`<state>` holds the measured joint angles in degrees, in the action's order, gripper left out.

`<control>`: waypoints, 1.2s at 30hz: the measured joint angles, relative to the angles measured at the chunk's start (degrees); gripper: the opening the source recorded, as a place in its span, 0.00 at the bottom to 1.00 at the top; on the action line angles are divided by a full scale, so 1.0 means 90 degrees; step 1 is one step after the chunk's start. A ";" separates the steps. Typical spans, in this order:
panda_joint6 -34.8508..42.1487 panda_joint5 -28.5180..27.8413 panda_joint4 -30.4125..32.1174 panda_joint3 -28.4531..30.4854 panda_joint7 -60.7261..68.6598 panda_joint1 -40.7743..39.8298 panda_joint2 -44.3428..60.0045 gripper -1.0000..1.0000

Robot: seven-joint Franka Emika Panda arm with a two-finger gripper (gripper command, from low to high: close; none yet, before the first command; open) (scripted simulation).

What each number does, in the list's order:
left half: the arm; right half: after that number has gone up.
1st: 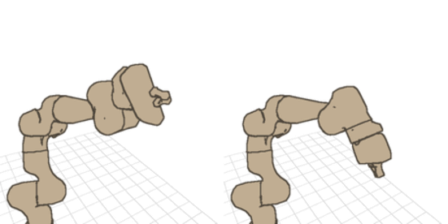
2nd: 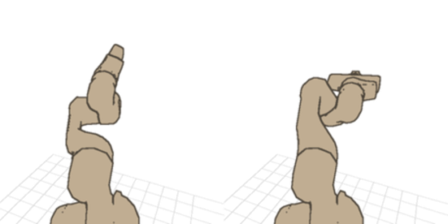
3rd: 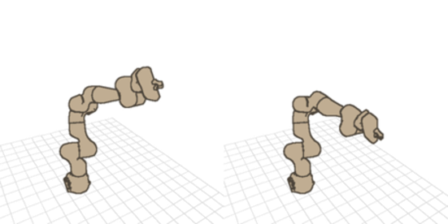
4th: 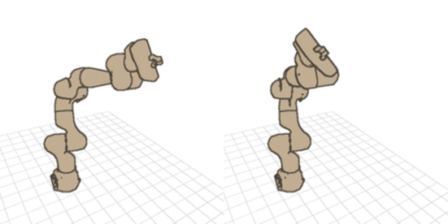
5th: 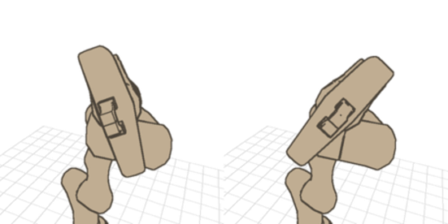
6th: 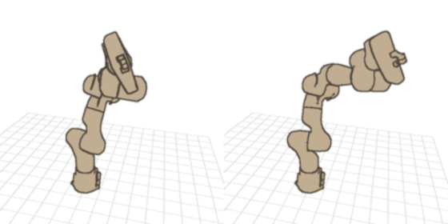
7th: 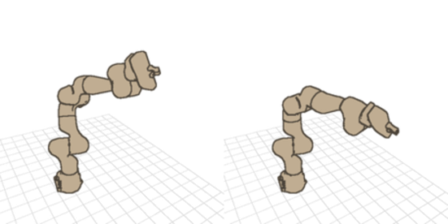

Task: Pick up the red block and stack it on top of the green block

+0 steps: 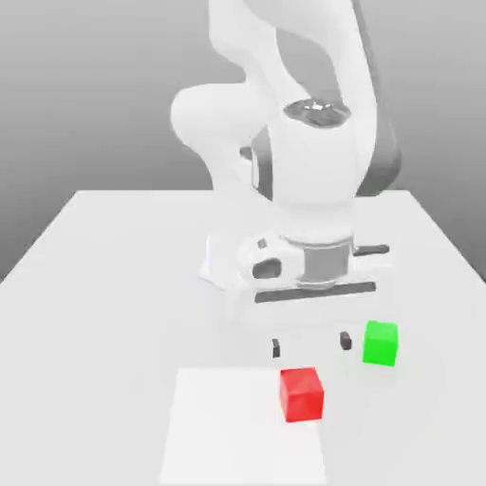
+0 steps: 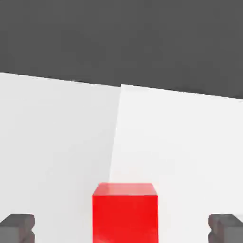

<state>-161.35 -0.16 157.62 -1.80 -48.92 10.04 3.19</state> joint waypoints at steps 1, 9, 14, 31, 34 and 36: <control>-0.0186 -0.0055 -0.0015 0.0024 -0.0038 0.0012 0.0223 0.50; -0.1061 -0.0152 -0.0140 0.0104 -0.0121 0.0069 0.1256 0.00; -0.0904 -0.0166 -0.0116 0.0089 -0.0126 0.0053 0.1069 0.00; 0.0612 0.0785 0.0610 -0.0405 0.3309 0.1565 -0.1158 0.00; 0.0714 0.0792 0.0759 -0.0527 0.4077 0.1931 -0.1417 0.00; 0.0780 0.0753 0.0860 -0.0603 0.4558 0.2171 -0.1586 0.00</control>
<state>-154.33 6.62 165.36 -7.23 -7.90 29.58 -11.08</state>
